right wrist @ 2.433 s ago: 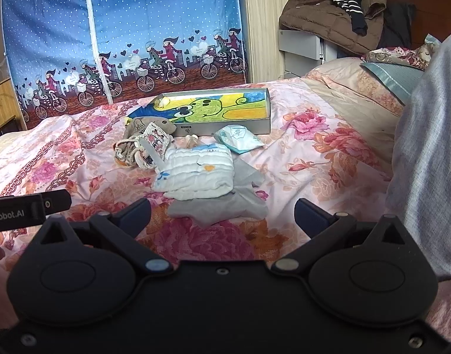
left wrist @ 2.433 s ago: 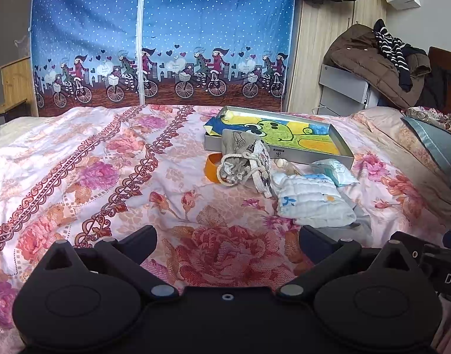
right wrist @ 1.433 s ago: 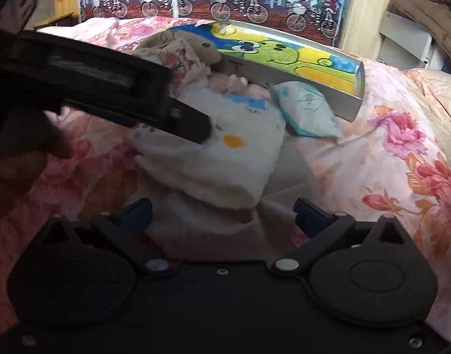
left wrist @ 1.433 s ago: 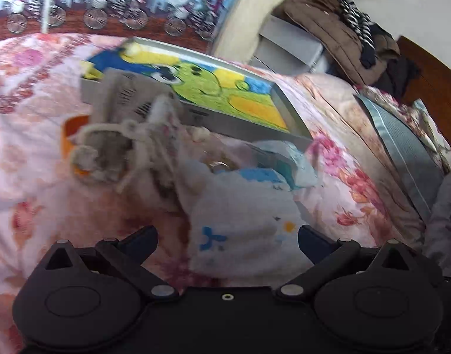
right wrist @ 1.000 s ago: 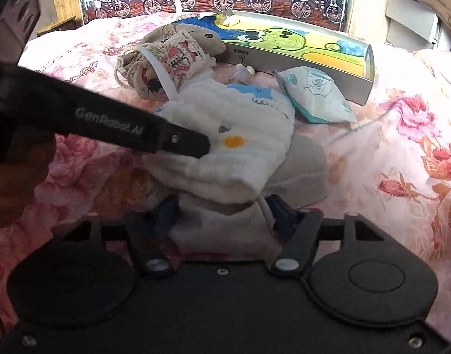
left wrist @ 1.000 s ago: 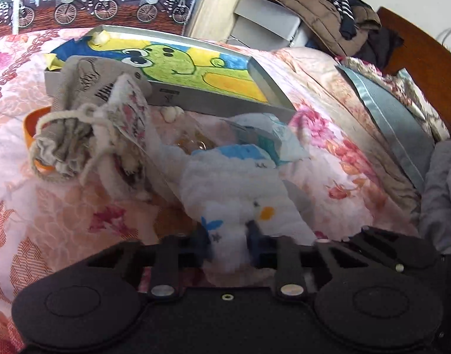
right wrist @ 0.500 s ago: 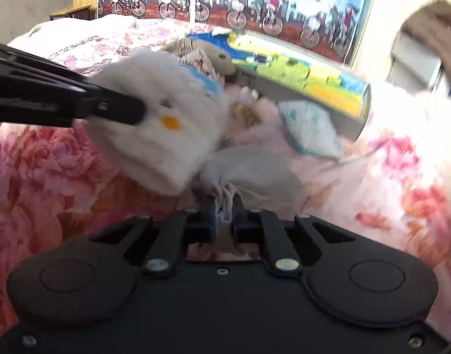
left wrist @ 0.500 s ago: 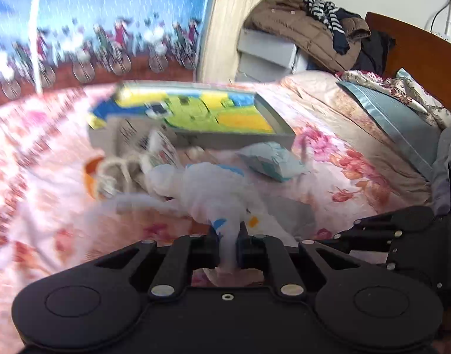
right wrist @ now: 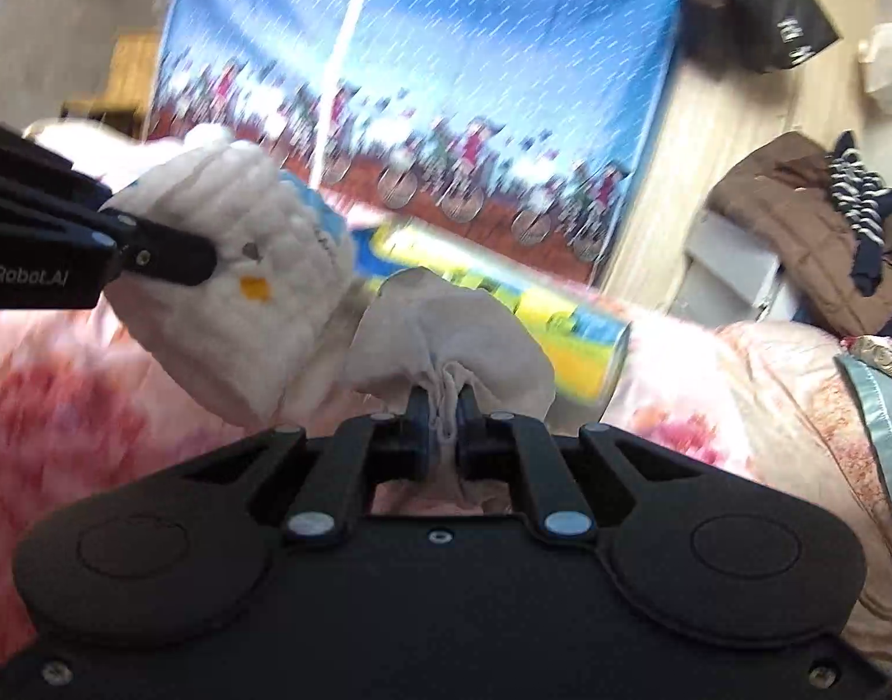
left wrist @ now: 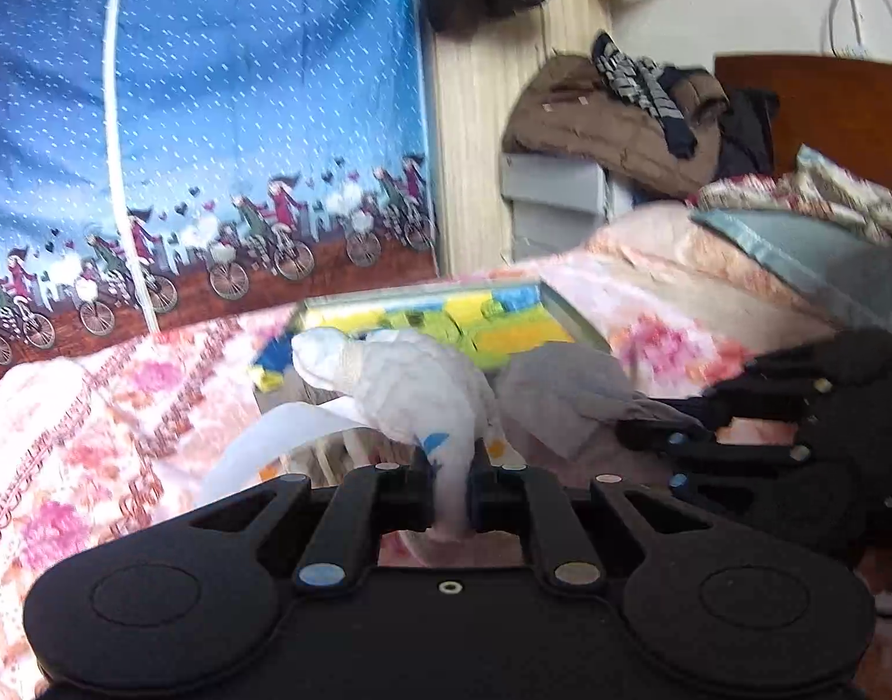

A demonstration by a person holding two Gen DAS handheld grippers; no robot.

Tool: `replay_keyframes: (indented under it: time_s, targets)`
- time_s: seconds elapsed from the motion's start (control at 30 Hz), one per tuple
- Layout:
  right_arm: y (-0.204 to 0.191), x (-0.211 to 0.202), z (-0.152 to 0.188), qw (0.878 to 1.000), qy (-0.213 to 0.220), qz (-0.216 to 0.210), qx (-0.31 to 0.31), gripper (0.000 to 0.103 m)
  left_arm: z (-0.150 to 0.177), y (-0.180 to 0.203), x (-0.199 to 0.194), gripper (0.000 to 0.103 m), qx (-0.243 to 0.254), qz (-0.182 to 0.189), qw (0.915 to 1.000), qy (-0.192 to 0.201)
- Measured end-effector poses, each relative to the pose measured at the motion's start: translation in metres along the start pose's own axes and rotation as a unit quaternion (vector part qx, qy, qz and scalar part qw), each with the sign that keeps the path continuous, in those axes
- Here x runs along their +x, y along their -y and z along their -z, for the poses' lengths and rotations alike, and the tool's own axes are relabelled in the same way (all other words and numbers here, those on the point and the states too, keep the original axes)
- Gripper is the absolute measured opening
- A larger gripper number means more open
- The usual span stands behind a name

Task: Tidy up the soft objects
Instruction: 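Lift both cloths and carry them over the grey tray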

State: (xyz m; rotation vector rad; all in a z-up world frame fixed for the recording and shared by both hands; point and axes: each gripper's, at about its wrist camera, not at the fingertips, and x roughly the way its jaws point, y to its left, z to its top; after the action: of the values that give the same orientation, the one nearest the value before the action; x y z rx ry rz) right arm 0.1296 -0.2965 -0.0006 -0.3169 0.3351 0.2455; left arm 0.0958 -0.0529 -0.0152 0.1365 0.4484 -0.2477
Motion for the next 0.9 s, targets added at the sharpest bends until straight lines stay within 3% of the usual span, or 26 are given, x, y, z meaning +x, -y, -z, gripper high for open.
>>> replay_keyframes:
  time_s: [0.23, 0.47, 0.6, 0.9]
  targets:
    - [0.039, 0.070, -0.040, 0.996, 0.068, 0.060, 0.019, 0.003, -0.049, -0.008, 0.020, 0.010, -0.009, -0.043, 0.9974, 0.057]
    - [0.103, 0.148, -0.052, 0.993, 0.053, 0.064, 0.088, 0.003, -0.104, -0.008, 0.097, 0.011, -0.003, -0.071, 0.9930, 0.094]
    - [0.125, 0.193, -0.045, 0.992, 0.033, 0.050, 0.107, 0.003, -0.121, -0.006, 0.159, 0.011, -0.023, -0.075, 0.9933, 0.085]
    - [0.142, 0.272, -0.022, 0.990, -0.031, 0.027, 0.132, 0.003, -0.112, -0.012, 0.273, 0.011, -0.077, -0.068, 0.9947, -0.005]
